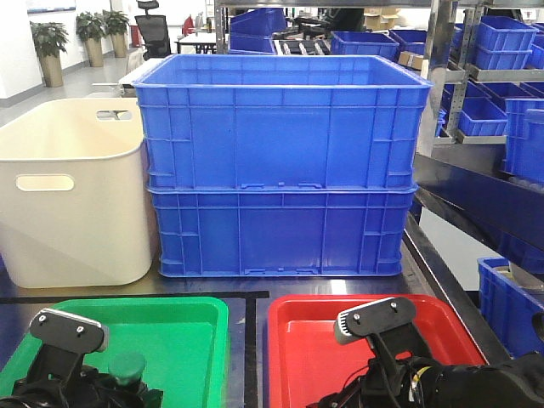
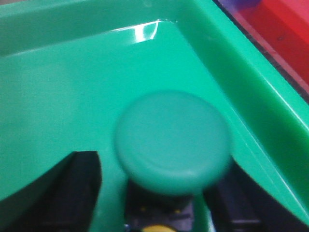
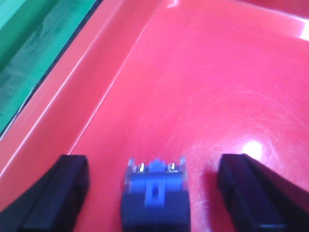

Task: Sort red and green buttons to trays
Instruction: 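Lower the left gripper into the green tray, right into the red tray, then open both grippers to release the buttons and lift away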

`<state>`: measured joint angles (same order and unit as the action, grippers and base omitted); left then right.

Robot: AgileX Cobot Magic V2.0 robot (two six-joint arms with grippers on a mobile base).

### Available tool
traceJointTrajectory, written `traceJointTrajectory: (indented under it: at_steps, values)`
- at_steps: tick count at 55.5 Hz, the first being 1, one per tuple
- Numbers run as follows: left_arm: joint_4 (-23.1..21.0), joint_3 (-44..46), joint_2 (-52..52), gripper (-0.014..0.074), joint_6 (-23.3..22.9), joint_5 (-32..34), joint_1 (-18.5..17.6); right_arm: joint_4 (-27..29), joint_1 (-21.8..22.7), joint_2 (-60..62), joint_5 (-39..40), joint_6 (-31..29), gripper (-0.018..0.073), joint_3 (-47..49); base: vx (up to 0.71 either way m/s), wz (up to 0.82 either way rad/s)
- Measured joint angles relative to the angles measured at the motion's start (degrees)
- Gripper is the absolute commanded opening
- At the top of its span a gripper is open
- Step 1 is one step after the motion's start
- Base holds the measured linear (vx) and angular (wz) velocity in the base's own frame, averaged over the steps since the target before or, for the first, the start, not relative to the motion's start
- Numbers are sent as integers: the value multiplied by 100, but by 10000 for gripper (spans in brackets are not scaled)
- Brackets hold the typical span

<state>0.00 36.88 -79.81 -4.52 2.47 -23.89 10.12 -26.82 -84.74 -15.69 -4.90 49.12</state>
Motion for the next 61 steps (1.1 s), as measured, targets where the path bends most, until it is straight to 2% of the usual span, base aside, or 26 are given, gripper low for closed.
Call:
traceJointTrajectory:
  at_steps: [5,19,30,36,44,52,61]
  values:
    - [0,0,112,694,0,0,0,0,0,5,0,88,657,0,0,0]
    - [0,0,992,674,0,0,0,-186,-19,523,30,79,642,0,0,0]
    - [0,0,2032,628,0,-5,0,-293,-19,1547,25,59,603,0,0,0]
    - [0,0,2699,591,0,-64,0,-297,-19,2311,-284,71,591,0,0,0]
    - [0,0,3818,561,0,-672,0,-323,-19,3401,-908,71,591,-101,0,0]
    - [0,0,4819,559,0,-1577,0,-335,-19,4067,-957,71,591,-381,0,0]
    - [0,0,5508,559,0,-1916,0,-302,-19,4387,-1029,71,591,-589,0,0]
